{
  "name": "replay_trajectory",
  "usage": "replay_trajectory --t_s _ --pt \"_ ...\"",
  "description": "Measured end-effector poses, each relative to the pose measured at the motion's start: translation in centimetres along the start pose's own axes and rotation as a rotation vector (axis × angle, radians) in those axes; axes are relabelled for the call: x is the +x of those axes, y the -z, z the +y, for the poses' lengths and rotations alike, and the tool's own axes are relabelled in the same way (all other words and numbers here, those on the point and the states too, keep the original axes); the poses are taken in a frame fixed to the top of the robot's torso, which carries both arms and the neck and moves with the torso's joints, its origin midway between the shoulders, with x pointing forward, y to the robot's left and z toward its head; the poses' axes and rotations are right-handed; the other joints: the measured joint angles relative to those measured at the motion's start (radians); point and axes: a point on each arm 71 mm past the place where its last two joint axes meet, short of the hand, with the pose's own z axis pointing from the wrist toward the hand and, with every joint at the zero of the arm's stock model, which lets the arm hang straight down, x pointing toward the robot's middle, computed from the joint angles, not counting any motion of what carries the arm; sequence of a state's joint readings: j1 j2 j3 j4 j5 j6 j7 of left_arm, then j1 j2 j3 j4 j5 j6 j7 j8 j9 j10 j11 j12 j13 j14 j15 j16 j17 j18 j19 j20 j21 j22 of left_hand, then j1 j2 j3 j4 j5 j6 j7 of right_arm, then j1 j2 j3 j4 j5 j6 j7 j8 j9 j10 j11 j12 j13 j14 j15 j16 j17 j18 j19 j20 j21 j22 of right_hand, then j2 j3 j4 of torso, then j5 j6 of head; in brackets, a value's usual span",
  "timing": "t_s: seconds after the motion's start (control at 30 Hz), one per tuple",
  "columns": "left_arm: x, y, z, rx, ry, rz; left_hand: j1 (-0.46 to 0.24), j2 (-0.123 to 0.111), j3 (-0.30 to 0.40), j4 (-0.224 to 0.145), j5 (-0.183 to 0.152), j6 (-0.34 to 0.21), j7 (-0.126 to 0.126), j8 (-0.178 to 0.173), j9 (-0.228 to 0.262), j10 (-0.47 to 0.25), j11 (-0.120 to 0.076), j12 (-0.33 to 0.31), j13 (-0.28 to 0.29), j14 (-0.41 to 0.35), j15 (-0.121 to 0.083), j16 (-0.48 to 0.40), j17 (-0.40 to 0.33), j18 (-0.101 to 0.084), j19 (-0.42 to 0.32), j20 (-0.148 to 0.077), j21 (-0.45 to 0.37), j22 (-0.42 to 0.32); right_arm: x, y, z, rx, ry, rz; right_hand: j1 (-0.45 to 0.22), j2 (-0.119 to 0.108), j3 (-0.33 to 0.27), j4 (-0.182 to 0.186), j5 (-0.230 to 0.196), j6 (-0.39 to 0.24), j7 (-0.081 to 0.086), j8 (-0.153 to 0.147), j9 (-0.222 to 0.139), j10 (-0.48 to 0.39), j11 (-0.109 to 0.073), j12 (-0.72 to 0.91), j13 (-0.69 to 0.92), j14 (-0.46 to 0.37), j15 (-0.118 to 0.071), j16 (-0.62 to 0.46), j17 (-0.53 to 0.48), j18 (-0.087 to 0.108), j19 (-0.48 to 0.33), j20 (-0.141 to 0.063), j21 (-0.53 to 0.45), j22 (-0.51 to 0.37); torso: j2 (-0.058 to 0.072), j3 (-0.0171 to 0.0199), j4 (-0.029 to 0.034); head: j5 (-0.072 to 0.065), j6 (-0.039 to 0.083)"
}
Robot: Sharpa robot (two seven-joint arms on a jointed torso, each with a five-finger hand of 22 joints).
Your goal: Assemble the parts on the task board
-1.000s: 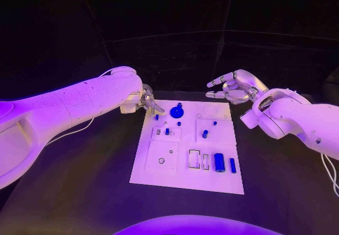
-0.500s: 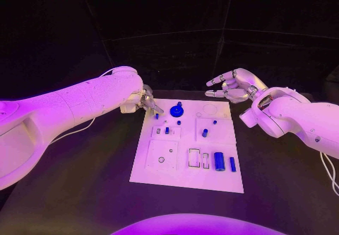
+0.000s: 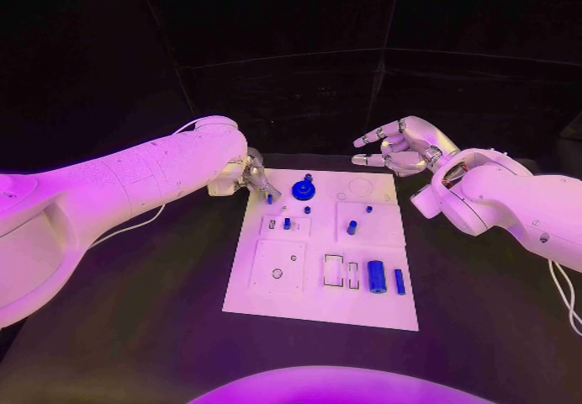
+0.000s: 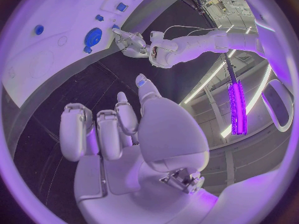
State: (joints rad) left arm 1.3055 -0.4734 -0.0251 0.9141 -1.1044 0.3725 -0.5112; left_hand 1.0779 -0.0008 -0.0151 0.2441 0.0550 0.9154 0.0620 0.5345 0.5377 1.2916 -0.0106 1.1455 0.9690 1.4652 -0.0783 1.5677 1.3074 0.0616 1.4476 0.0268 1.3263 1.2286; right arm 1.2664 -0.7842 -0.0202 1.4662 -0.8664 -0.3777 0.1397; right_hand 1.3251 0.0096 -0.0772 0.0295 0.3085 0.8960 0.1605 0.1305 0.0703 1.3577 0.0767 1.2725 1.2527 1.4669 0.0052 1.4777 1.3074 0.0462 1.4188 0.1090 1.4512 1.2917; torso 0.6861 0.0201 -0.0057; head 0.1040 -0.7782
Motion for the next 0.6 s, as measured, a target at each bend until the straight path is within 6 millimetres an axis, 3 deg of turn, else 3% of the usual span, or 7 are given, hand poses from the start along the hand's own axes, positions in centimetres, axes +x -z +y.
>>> replay_trajectory --t_s 0.33,0.47,0.6 --pt "0.09 -0.03 -0.1 0.006 -0.001 0.002 0.034 0.015 -0.013 -0.013 0.0 0.011 -0.004 0.0 -0.008 0.0 0.0 0.0 0.0 0.0 0.0 0.0 0.0 0.0 0.0 0.0 0.0 0.005 0.02 -0.02 0.0 0.0 0.0 0.001 0.0 0.0 0.0 0.0 0.0 0.0 0.0 0.0 0.0 0.0 0.0 0.0 0.0 0.0 0.0 0.0 0.0 0.0 0.0 0.0 0.0 -0.001 0.0 0.0003 0.0005 0.0 -0.002" --pt "0.1 -0.03 -0.12 0.008 -0.001 0.002 0.061 0.031 -0.012 -0.025 0.0 0.016 -0.001 0.0 -0.013 0.0 0.0 0.0 -0.002 0.0 0.0 0.0 0.0 0.0 0.0 0.0 0.0 0.005 0.02 -0.02 0.01 0.0 0.0 0.001 0.0 0.0 0.0 0.0 0.0 0.0 0.0 0.0 0.0 0.0 0.0 0.0 0.0 0.0 0.0 0.0 0.0 0.0 0.0 0.0 0.0 -0.001 0.0 0.0002 0.0005 0.0 -0.002" --pt "0.09 -0.02 -0.16 0.012 0.001 -0.001 0.111 0.062 0.013 -0.054 0.0 0.016 -0.001 -0.007 -0.019 -0.004 -0.004 0.0 -0.004 0.0 0.0 0.0 0.0 0.0 0.0 0.0 0.0 0.005 0.03 -0.03 0.01 0.0 0.0 0.002 0.0 0.0 0.0 0.0 0.0 0.0 0.0 0.0 0.0 0.0 0.0 0.0 -0.001 0.0 0.0 0.0 0.0 0.0 0.0 0.0 0.0 -0.001 0.0 0.0002 0.0005 0.0 -0.001"
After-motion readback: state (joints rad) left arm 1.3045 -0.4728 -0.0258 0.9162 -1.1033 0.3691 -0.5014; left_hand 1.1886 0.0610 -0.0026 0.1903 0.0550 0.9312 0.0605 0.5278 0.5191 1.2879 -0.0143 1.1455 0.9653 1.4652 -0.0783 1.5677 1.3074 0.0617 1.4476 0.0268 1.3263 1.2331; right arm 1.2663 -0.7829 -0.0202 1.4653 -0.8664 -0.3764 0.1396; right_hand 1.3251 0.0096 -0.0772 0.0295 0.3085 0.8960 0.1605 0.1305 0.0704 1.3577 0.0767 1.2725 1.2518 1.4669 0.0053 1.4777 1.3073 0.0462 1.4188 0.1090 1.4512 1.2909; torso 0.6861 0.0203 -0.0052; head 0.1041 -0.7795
